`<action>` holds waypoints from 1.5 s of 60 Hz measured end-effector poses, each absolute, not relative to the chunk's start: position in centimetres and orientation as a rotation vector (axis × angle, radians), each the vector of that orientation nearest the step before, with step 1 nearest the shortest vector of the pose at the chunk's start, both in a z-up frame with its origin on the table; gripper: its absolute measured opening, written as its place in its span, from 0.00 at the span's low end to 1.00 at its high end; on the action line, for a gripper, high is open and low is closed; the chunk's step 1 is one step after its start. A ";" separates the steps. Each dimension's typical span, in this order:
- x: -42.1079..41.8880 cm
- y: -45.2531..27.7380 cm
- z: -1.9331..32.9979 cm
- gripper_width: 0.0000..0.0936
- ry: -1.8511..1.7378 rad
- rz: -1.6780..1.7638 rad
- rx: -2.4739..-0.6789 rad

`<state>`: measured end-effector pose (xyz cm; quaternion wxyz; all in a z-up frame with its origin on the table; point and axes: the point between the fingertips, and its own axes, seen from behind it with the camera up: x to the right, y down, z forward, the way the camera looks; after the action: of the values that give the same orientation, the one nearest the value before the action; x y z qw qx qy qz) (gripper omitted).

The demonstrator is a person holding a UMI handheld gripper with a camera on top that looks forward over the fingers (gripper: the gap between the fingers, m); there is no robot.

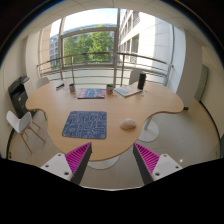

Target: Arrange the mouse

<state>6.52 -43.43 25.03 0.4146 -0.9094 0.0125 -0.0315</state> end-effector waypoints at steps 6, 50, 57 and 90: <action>7.0 -43.5 23.8 0.91 0.051 -0.087 -2.310; 16.8 -19.6 0.1 0.90 0.057 0.020 -2.242; 17.6 -17.3 -1.4 0.90 0.068 0.032 -2.258; 18.1 -7.6 -1.4 0.79 0.058 -0.021 -2.233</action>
<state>18.09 -7.63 -1.42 0.4383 -0.8985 0.0234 -0.0085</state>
